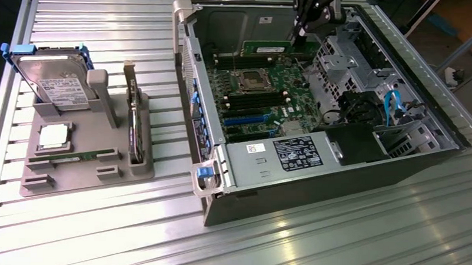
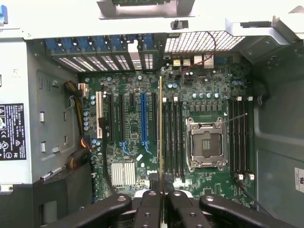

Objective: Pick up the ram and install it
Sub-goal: 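Pick up the ram and move it above insertion slot, then insert the ram into the slot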

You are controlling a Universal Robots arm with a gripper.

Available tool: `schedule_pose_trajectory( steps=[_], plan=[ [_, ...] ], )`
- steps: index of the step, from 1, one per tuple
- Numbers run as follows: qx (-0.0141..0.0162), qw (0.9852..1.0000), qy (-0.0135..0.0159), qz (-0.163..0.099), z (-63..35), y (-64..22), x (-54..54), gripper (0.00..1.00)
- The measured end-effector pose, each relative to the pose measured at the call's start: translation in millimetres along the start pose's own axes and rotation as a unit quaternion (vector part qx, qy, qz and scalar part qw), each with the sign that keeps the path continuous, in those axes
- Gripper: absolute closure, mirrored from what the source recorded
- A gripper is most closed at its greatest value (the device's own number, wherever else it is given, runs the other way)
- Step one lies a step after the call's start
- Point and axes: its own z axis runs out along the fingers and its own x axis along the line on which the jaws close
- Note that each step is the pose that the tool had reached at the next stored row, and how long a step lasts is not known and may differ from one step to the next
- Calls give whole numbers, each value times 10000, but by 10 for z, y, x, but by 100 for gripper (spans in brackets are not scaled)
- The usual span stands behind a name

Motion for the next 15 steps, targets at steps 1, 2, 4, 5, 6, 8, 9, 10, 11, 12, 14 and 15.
schedule_pose_trajectory(
  steps=[1, 2, 4, 5, 6, 8, 9, 10, 11, 12, 14, 15],
  plan=[
    [0, 10000, 0, 0, 1, 0, -7, 88],
    [0, 10000, 0, 0, 1, 0, -12, 88],
    [0, 10000, 0, -1, 1, 0, -12, 88],
    [0, 10000, 0, 0, 1, 0, -12, 88],
    [0, 10000, 0, 0, 1, 0, -12, 88],
    [0, 10000, 0, 0, 1, 0, -12, 88],
    [0, 10000, 0, 0, 1, 0, -12, 88],
    [0, 10000, 0, -1, 1, 0, -12, 88],
    [0, 10000, 0, 0, 1, 0, -12, 88],
    [0, 10000, 0, 0, 1, 0, -12, 88],
    [0, 10000, 0, 0, 1, 0, -12, 88],
    [0, 10000, 0, 0, 1, 0, -13, 88]
  ],
)
